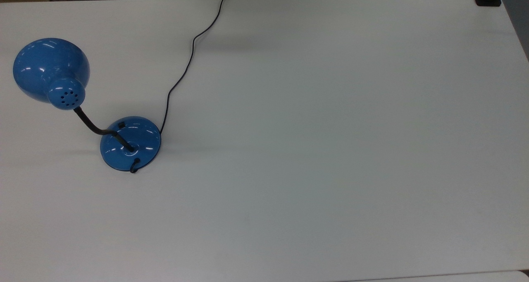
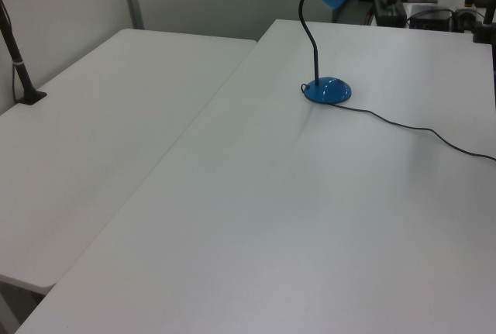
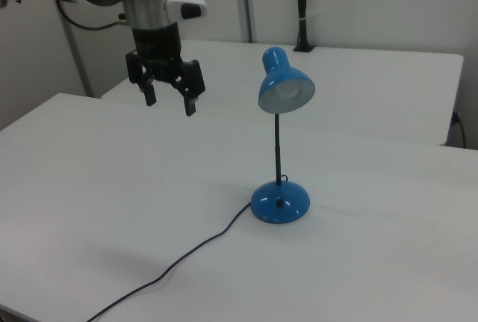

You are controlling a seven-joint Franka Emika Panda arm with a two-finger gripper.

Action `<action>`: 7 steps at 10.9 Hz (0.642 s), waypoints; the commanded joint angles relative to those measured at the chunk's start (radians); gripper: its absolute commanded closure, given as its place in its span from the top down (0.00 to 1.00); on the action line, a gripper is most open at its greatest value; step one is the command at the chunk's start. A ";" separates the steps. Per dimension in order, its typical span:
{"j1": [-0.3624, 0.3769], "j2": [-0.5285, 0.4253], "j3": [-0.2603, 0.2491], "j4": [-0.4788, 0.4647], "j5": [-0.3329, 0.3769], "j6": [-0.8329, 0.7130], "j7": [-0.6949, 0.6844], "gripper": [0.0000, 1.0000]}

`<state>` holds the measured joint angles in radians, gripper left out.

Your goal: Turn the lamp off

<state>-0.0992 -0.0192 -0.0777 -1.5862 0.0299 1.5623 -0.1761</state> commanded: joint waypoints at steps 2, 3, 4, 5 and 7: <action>0.012 0.038 0.007 -0.006 -0.010 0.145 0.049 1.00; 0.012 0.035 0.007 -0.006 -0.010 0.142 0.050 1.00; 0.012 0.033 0.009 -0.008 -0.010 0.140 0.049 1.00; 0.013 0.032 0.009 -0.008 -0.011 0.139 0.050 1.00; 0.013 0.033 0.018 -0.006 -0.016 0.096 0.049 1.00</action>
